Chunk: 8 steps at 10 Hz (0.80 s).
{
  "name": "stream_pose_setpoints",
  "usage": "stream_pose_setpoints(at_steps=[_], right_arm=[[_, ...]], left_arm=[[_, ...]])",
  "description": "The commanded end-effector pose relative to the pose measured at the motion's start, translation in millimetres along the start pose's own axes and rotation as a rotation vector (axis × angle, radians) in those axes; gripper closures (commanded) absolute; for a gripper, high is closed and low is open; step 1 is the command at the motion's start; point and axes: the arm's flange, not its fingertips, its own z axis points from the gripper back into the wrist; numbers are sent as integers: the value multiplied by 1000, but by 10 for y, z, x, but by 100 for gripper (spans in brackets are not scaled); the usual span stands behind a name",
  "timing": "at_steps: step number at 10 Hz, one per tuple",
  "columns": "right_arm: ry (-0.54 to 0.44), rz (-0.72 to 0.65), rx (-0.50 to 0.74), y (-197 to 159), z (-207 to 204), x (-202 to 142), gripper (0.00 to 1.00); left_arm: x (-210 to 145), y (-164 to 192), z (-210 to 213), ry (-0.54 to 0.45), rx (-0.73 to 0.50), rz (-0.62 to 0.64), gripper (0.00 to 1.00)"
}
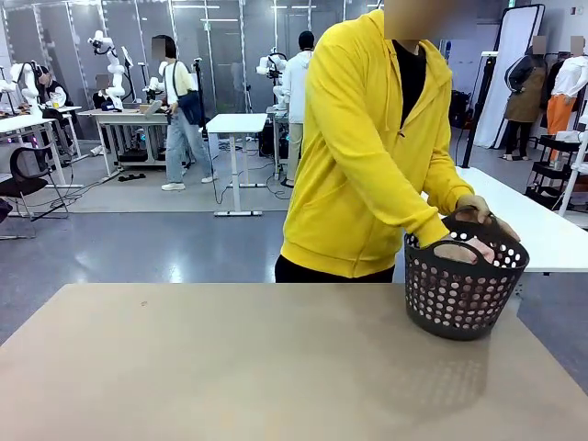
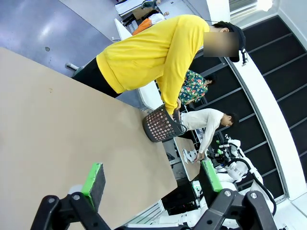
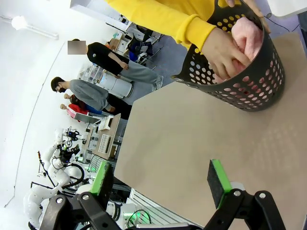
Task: Fold the towel.
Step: Grab the top end of the 100 cm Hotel Towel extended by the human.
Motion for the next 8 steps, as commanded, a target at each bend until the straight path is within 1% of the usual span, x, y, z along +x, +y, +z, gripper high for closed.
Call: stream_pose_setpoints(at_steps=[1,8], right_arm=[[-10,1,12,11,7,28,0],[-10,1,12,11,7,28,0]], left_arm=[[45,-14,7,-7,-17,-5,0],[45,-14,7,-7,-17,-5,0]])
